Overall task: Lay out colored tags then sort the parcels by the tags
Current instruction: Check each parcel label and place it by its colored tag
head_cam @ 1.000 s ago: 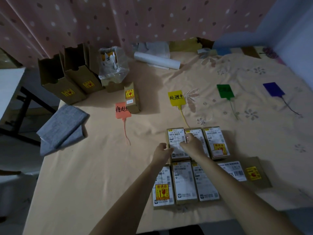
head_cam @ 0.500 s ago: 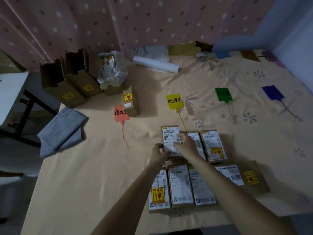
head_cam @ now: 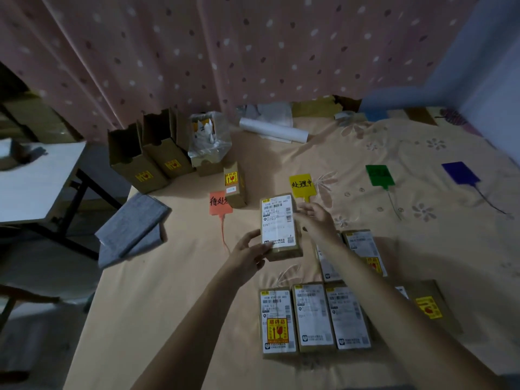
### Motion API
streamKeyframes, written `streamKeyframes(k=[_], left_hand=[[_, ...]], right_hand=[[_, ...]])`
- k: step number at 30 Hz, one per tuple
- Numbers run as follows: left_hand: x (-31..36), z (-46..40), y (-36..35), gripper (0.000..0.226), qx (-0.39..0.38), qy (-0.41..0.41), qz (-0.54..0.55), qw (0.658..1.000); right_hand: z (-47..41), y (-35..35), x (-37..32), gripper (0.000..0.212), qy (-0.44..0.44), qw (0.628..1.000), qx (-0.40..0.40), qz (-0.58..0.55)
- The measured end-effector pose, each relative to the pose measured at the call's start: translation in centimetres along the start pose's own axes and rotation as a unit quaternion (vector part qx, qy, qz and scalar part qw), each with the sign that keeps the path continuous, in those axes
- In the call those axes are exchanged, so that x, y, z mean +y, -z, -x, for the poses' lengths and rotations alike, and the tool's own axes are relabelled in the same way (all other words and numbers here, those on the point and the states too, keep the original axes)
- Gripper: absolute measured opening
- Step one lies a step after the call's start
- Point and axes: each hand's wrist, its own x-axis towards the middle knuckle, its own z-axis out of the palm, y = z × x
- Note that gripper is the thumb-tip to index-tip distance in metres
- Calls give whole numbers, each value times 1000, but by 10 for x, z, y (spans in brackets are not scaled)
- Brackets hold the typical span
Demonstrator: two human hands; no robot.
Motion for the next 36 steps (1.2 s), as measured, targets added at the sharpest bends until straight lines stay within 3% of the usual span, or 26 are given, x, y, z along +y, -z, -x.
streamKeyframes(k=[4, 7, 9, 11, 14, 16, 18, 23, 26, 36], left_hand=[[14, 17, 2, 51, -83, 4, 82, 993], [22, 23, 2, 73, -158, -16, 69, 985], [24, 25, 0, 73, -195, -15, 44, 980], [27, 28, -5, 62, -193, 1, 12, 981], [32, 33, -11, 43, -157, -6, -44, 987], [41, 40, -15, 51, -163, -15, -53, 985], [51, 46, -18, 66, -174, -38, -79, 981], [69, 60, -24, 66, -198, -99, -158, 962], [72, 68, -24, 66, -199, -107, -157, 961], [67, 73, -24, 73, -184, -105, -146, 966]], right_hand=[[6, 1, -11, 54, -75, 983, -82, -148], [16, -1, -13, 46, -89, 959, -183, -197], [23, -2, -18, 36, -107, 943, -218, -228], [29, -5, -22, 32, -107, 946, -205, -227], [32, -13, -29, 52, -67, 967, -149, -196], [32, -17, -32, 76, -43, 975, -120, -180], [35, -18, -38, 86, -14, 980, -104, -168], [45, -17, -47, 78, 31, 977, -115, -176], [52, -13, -51, 65, 42, 973, -125, -187], [63, -13, -52, 61, 47, 977, -117, -174]])
